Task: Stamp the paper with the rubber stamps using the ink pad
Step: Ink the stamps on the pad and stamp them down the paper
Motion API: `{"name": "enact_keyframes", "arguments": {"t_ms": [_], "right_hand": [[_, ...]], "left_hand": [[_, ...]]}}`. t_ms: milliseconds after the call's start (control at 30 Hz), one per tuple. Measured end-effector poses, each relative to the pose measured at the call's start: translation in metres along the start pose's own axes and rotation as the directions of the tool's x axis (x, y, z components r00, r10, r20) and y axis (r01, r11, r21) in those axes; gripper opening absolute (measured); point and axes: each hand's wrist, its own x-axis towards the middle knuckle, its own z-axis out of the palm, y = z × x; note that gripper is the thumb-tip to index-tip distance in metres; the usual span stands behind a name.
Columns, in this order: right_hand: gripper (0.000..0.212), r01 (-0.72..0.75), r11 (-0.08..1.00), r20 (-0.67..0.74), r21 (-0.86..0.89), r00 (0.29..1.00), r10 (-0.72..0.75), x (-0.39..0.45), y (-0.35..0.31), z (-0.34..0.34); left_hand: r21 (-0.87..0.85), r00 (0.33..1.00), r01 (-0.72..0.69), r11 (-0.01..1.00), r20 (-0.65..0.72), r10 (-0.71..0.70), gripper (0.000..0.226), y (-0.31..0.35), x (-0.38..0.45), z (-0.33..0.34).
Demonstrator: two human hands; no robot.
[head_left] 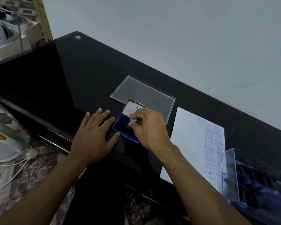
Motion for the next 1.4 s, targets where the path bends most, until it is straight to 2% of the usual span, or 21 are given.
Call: {"name": "enact_keyframes", "arguments": {"t_ms": [1133,1333,1400], "right_hand": [[0.028,-0.031,0.998,0.025,0.050,0.999,0.030,0.000,0.003,0.001],[0.027,-0.049,0.992,-0.028,0.116,0.998,0.053,-0.004,0.007,0.004],[0.026,-0.055,0.986,-0.084,0.155,0.994,0.069,-0.009,0.010,0.002]], "left_hand": [[-0.019,1.000,-0.007,1.000,-0.004,0.007,0.072,0.001,-0.001,-0.003],[-0.054,1.000,0.006,0.999,0.015,-0.005,0.074,0.001,0.001,-0.006],[-0.092,1.000,0.016,0.996,0.012,-0.015,0.077,0.003,0.003,-0.010]]}}
